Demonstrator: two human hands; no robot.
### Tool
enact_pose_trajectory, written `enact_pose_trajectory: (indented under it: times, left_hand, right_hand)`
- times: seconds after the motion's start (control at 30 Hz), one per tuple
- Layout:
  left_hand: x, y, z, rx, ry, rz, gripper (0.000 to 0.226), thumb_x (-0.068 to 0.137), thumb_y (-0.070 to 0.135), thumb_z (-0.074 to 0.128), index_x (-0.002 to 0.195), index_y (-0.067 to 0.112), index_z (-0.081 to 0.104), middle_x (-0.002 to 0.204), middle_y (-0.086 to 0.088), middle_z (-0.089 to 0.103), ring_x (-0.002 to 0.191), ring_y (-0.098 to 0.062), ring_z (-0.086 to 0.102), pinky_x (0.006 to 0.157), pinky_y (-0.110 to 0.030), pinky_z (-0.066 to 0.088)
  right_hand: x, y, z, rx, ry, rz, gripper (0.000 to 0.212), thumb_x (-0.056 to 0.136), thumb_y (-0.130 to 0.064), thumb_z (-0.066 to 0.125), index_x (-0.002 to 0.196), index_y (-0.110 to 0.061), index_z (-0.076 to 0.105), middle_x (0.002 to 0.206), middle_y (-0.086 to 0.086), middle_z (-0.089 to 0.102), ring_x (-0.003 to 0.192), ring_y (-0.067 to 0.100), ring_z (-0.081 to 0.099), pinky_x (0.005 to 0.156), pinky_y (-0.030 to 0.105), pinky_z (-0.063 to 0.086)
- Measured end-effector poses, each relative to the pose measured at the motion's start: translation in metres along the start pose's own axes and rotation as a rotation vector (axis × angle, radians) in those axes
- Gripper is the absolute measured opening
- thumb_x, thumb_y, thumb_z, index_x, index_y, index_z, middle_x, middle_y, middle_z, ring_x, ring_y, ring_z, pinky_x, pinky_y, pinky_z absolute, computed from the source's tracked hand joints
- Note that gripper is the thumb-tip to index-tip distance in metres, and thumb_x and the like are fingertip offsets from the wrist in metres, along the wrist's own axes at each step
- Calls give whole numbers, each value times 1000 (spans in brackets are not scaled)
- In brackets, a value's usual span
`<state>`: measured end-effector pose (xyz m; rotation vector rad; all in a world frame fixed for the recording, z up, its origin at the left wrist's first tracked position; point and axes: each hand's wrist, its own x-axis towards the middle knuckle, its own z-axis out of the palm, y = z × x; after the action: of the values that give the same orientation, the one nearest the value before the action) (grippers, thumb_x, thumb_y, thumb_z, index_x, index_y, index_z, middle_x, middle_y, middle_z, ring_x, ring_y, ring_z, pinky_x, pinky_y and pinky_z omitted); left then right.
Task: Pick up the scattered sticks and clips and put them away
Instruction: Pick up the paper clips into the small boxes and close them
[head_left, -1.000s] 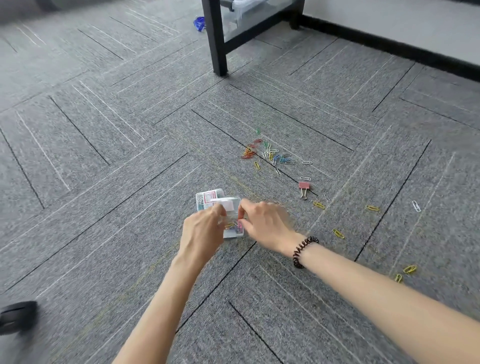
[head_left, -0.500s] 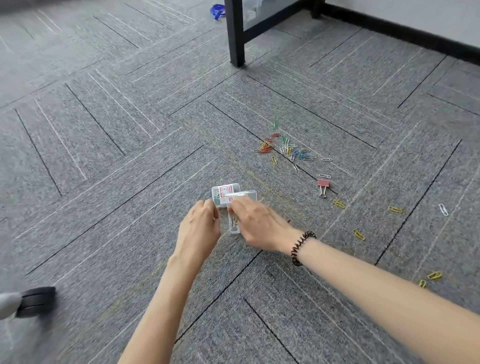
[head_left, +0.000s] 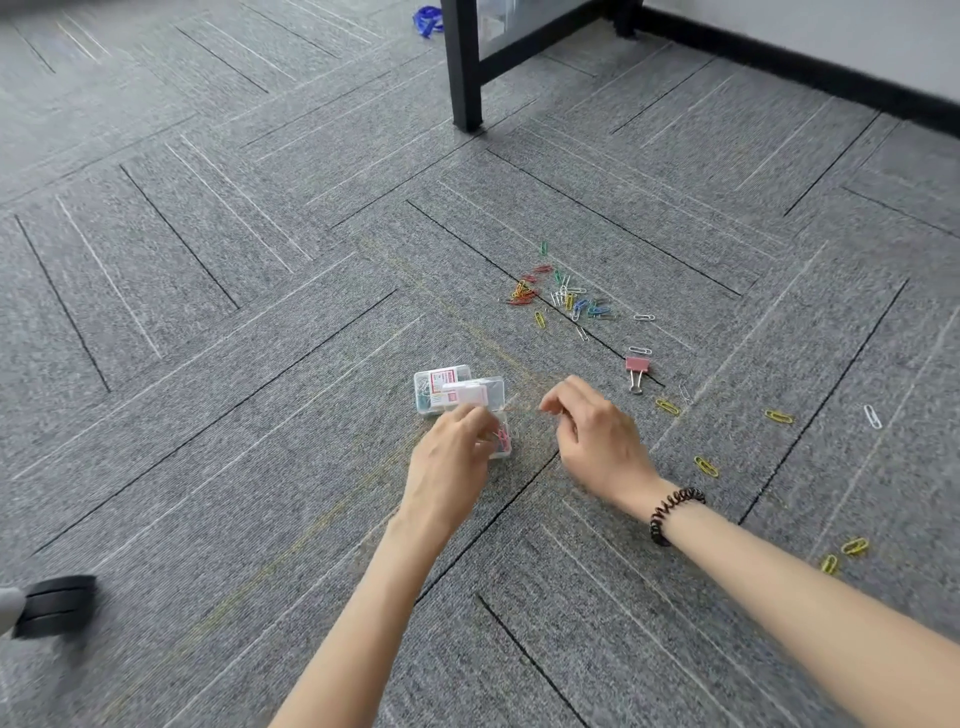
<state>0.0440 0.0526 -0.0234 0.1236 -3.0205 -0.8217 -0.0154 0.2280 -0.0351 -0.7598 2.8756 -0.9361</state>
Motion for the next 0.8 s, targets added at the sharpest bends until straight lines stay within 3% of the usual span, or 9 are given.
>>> enact_pose_trajectory:
  times: [0.1,0.37,0.57,0.8]
  left_hand:
    - [-8,-4,0,49,51,45,20,85,36,67,100,24,65,121,11,60,106,-10,56,82,-30,53]
    - [-10,6,16,127,101,133,11,81,24,73,87,22,64,92,10,64,82,-9,59,71,-26,51]
    - [2,46,37,96,96,221,8,83,23,69,90,19,66,92,7,64,83,-10,59,69,-28,54]
    - [18,87,66,112,0,315,14,81,16,71,93,20,63,96,7,63,88,-13,59,72,-31,54]
  right_hand:
    - [-6,8,-6,0,6,53,23,85,7,48,96,-10,57,91,-5,54,67,2,53,52,13,43]
    - [-25,26,-29,-67,12,126,21,85,4,50,93,-13,57,93,-5,54,68,7,56,54,19,49]
    - [-57,53,-55,-101,14,278,16,88,-1,50,93,-15,57,94,-6,54,68,4,54,50,9,35]
    - [-96,83,-81,-143,73,471,6,90,-14,59,94,-16,56,96,-7,53,68,2,52,49,10,29]
